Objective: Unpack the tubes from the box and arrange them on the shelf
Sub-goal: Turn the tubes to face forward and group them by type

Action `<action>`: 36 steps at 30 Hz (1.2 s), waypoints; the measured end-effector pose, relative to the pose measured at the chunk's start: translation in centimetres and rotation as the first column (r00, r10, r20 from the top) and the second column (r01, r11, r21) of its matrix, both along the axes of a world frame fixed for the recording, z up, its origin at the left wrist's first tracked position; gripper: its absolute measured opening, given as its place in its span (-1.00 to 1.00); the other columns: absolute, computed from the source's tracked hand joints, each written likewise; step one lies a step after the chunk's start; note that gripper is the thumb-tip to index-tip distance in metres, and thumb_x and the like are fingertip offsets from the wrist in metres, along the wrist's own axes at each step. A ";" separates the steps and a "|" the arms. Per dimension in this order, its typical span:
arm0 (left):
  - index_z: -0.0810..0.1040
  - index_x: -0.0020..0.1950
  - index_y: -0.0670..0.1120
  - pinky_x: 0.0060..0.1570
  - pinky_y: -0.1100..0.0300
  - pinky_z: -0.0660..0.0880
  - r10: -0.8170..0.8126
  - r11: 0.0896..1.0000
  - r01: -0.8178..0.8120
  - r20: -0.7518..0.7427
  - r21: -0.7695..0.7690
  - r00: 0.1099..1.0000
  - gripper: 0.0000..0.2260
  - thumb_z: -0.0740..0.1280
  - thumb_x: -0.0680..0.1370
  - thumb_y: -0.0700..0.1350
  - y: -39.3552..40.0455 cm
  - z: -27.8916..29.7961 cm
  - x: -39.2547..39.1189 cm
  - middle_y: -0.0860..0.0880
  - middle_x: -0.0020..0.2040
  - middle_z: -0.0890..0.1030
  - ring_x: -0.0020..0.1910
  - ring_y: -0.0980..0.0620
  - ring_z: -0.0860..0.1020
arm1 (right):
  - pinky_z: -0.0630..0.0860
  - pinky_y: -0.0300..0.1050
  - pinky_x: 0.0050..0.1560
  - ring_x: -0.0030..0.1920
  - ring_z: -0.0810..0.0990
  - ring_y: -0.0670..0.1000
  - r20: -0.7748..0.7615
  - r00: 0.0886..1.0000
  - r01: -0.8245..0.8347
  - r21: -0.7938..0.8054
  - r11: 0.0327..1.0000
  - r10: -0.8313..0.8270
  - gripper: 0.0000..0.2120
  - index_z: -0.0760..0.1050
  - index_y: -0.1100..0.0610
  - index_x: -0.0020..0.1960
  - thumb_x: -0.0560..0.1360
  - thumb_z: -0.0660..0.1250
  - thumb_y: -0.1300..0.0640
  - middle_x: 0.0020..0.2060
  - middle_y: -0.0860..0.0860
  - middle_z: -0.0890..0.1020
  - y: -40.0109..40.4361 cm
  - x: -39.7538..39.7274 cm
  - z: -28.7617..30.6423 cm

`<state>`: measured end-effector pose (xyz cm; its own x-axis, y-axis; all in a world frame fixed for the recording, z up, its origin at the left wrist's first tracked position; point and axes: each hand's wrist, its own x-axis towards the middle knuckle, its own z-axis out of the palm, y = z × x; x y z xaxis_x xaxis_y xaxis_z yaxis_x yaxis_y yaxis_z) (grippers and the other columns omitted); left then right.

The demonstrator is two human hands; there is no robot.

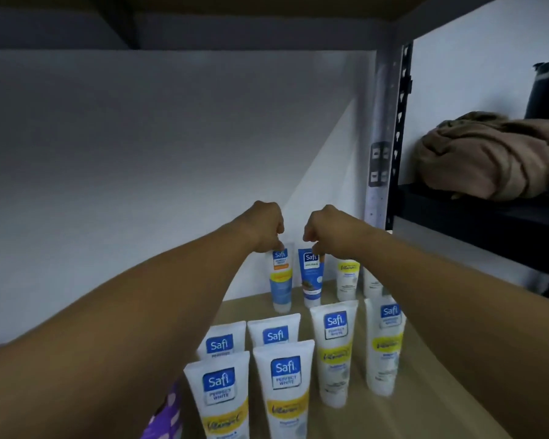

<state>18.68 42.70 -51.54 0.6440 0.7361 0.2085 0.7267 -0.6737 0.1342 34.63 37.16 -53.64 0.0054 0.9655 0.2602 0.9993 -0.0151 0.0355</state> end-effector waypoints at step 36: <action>0.70 -0.06 -0.11 -0.17 0.23 0.54 0.025 0.989 -0.054 0.204 0.140 0.979 -0.86 0.54 0.41 -0.25 -22.2 9.7 -20.0 -0.02 -0.20 0.70 -0.25 0.11 0.62 | 0.58 -0.07 -0.07 -0.11 0.62 0.04 0.057 0.988 -0.152 0.195 0.969 0.144 -0.91 0.64 0.10 -0.08 0.45 0.44 0.26 -0.19 0.00 0.62 -22.4 -18.5 11.9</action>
